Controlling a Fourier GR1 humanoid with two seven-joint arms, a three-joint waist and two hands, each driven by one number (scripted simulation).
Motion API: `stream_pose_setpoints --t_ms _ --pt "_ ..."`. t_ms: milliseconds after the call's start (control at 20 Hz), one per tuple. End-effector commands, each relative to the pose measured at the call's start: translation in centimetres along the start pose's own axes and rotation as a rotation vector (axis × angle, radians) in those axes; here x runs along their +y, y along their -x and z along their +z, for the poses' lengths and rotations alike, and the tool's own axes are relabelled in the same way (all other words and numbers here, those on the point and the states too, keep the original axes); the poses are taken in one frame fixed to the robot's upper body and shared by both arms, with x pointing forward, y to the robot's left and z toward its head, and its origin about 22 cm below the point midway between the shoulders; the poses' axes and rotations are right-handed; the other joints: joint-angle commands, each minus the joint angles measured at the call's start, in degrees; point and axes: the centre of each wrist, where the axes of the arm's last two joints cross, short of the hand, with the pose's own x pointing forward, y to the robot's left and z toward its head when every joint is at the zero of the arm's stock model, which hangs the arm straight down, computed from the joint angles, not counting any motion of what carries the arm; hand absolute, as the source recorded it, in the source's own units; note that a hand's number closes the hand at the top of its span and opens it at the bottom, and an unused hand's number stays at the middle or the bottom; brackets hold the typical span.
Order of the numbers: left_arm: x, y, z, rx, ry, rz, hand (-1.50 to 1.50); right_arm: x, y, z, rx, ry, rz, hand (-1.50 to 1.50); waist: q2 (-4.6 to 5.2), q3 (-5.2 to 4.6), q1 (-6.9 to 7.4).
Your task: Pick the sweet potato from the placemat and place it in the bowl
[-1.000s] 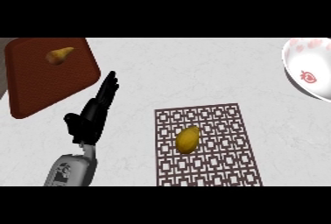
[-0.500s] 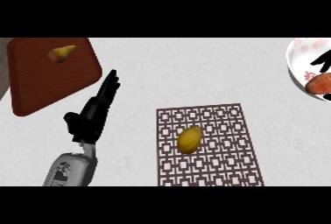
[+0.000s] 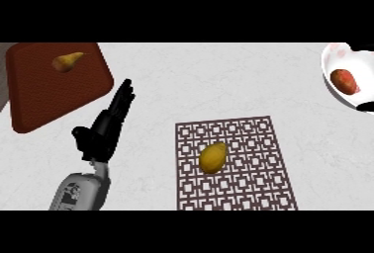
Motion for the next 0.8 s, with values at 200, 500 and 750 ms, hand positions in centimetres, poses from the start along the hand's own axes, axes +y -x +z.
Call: stream_pose_setpoints --t_ms 200,500,750 --pt "0.5 0.5 0.7 0.002 0.005 -0.002 0.00 -2.2 -0.1 1.1 -0.121 0.036 -0.348 -1.50 -0.15 -0.08 -0.13" --pt "0.3 -0.6 -0.2 -0.009 -0.012 0.008 0.00 -4.2 -0.3 2.9 -0.056 0.052 -0.446 -1.50 0.23 0.14 -0.63" --pt "-0.4 -0.4 0.2 -0.011 -0.004 0.018 0.00 -4.8 -0.6 3.1 -0.049 0.041 -0.505 -1.50 0.44 0.32 -0.20"
